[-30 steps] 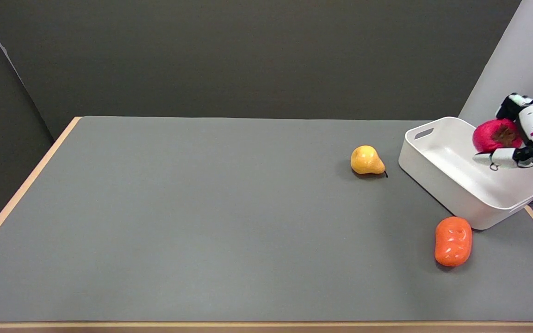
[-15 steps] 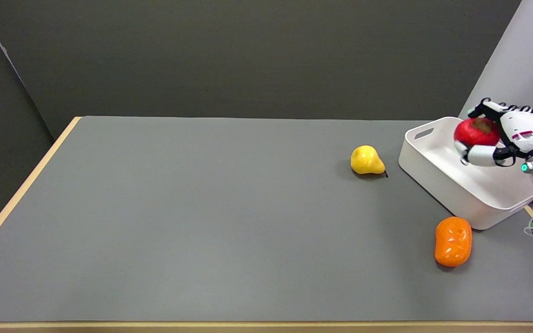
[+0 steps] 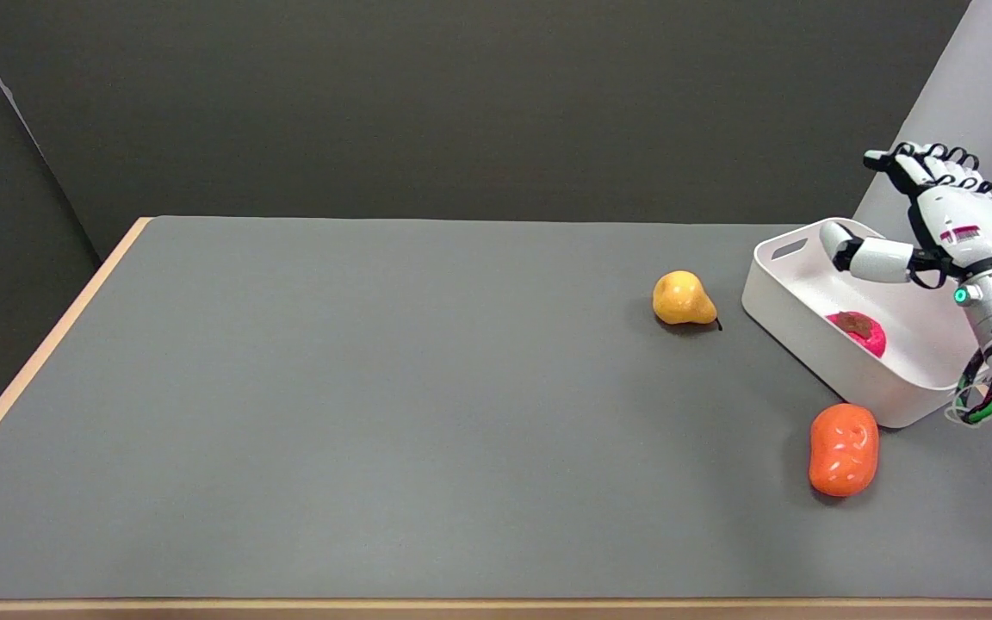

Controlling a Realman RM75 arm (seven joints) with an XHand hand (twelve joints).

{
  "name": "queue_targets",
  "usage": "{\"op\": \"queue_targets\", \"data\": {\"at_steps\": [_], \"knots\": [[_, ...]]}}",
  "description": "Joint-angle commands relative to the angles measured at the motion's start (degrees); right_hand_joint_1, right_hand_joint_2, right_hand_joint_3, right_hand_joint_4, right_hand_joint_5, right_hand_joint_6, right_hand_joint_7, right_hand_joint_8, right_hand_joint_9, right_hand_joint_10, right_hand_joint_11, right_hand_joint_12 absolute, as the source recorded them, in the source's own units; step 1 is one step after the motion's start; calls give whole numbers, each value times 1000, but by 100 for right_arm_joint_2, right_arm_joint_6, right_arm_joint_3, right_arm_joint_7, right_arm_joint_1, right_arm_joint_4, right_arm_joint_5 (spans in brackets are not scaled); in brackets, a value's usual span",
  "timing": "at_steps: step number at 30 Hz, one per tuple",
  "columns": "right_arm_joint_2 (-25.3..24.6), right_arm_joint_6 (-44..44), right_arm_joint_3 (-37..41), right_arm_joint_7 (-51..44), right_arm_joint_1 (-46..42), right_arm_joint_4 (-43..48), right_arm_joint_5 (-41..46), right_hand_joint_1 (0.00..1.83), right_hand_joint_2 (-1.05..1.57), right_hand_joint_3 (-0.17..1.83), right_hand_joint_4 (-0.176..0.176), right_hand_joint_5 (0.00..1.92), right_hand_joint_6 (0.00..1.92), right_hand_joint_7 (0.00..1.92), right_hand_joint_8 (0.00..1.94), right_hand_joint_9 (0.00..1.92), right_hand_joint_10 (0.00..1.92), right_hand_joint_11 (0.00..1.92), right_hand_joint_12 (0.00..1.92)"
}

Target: Place tomato into white box.

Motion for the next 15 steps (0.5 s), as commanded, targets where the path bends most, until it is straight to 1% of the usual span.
{"op": "queue_targets", "data": {"at_steps": [1, 4, 6, 8, 9, 10, 12, 15], "knots": [[63, 1131, -622, 0, 204, 411, 1025, 281, 568, 911, 107, 114, 419, 37, 144, -1, 91, -1, 309], [166, 1263, -876, 0, 443, 660, 1039, 248, 546, 918, 104, 92, 410, 40, 120, -1, 88, -1, 313], [255, 1182, -1091, 0, 640, 896, 1047, 201, 556, 915, 106, 78, 383, 32, 123, -1, 94, -1, 307], [297, 1102, -1274, 0, 773, 1050, 1047, 177, 585, 864, 105, 91, 351, 3, 194, -1, 67, -1, 277], [313, 1057, -1393, 0, 827, 1121, 1054, 168, 605, 906, 100, 86, 358, 25, 143, -1, 46, -1, 220], [315, 1034, -1471, 0, 858, 1155, 1069, 161, 632, 991, 92, 75, 378, 68, 38, -1, 19, -1, 133], [278, 977, -1678, -7, 892, 1243, 1170, 157, 643, 1005, 88, 77, 385, 76, 46, -1, 55, -1, 83], [213, 1030, -1858, -8, 893, 1292, 1254, 225, 645, 1009, 75, 85, 393, 81, 31, -1, 27, -1, -1]]}}
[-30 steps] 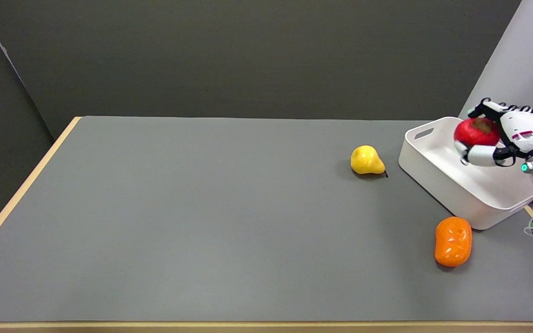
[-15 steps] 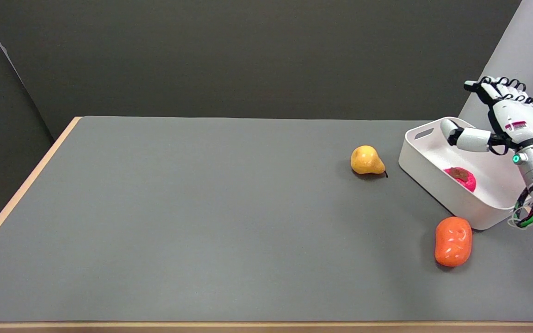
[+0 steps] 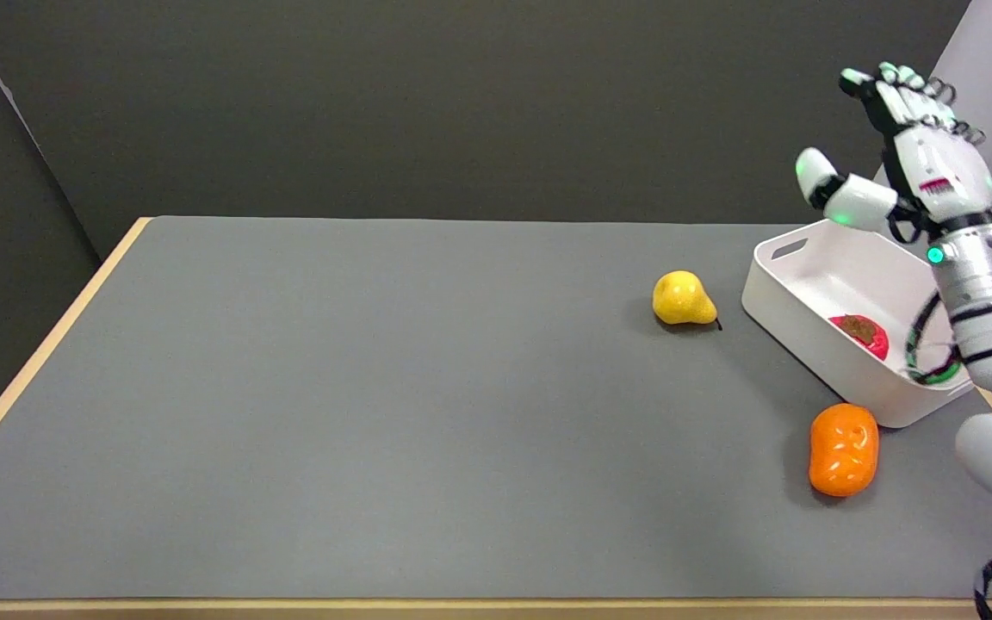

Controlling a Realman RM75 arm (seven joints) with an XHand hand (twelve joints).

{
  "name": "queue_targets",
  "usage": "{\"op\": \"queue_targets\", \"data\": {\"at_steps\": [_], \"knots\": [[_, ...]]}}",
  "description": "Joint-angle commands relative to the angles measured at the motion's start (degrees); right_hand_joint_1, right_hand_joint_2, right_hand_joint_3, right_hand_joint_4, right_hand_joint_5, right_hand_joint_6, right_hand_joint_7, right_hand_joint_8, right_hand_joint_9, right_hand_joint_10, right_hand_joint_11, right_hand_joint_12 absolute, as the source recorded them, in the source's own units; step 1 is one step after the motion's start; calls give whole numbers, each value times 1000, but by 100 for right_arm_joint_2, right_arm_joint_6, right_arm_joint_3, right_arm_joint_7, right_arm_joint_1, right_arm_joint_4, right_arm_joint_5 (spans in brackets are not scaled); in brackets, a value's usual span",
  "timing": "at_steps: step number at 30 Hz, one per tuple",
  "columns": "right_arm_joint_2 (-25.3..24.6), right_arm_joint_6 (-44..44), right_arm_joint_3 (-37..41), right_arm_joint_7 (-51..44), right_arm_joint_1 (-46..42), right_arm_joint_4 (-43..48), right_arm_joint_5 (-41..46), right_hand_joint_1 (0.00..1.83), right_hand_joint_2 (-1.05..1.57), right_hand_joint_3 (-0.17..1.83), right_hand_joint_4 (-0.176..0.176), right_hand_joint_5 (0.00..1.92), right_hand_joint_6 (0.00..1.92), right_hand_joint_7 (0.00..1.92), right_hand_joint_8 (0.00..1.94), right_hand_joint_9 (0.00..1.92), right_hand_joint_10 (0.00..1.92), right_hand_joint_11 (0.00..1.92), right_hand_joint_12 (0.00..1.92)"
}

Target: Place tomato into white box.

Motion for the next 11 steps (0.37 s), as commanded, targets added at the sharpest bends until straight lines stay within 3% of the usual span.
{"op": "queue_targets", "data": {"at_steps": [1, 11], "knots": [[68, 350, -1294, -7, 545, 841, 582, 238, 638, 1005, 72, 84, 392, 81, 29, -1, 27, -1, -1], [-6, 822, -1725, -7, 379, 949, 543, 292, 637, 1004, 71, 89, 404, 79, 64, -1, 25, -1, 4]]}}
